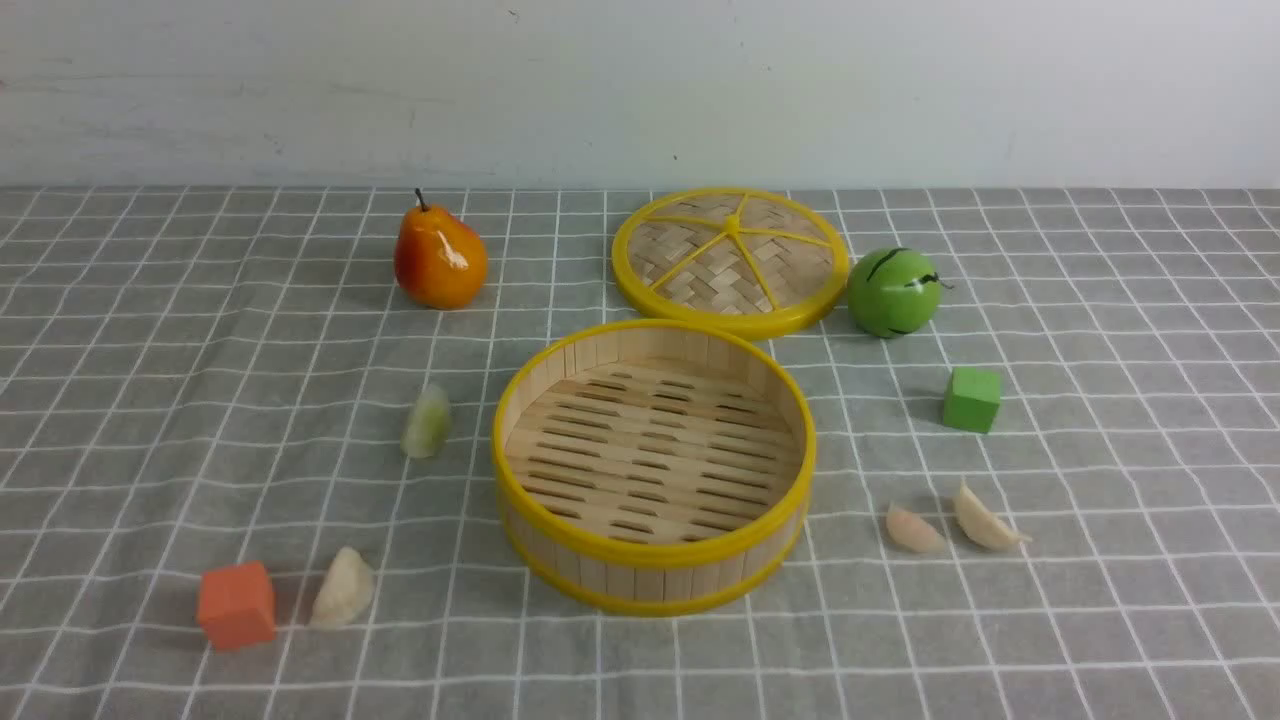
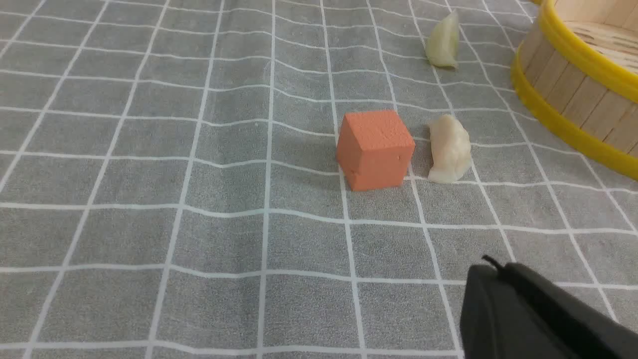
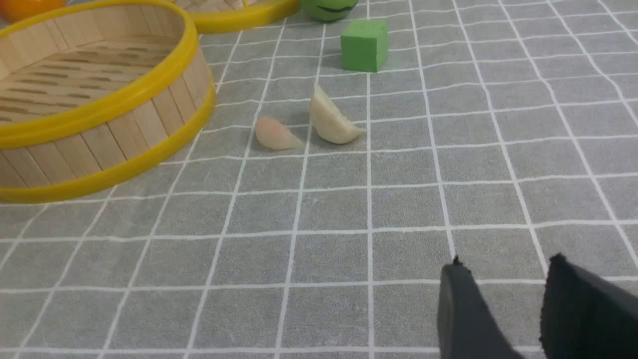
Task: Put the dumplings into the steamer on the table with the grey tablecloth.
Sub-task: 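Reach for and grasp a dumpling on the table with the left gripper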
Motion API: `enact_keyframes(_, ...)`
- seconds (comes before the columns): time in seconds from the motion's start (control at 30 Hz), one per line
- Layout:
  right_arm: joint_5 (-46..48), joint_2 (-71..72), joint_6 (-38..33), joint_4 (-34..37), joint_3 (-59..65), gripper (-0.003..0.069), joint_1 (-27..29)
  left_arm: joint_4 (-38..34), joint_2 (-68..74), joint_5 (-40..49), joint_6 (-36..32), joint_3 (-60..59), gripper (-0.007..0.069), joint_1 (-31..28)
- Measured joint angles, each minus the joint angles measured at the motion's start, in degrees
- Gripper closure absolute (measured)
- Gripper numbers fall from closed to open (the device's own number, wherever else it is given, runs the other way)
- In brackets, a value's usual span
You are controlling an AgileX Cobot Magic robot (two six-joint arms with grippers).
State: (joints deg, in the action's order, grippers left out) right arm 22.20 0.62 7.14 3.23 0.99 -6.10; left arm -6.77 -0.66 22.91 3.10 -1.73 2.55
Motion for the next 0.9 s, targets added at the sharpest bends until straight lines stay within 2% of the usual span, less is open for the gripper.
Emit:
enact_keyframes(0.7,-0.1,0.0,0.0,-0.5,0.0,0.0419,0.0,0.1,0.0,-0.9,0.0,0.0,0.0634,0.0)
enact_keyframes(0.9,-1.9,0.0,0.0,-3.6,0.2,0.0419,0.0,0.1,0.0,-3.4,0.0,-0.1,0.0627,0.0)
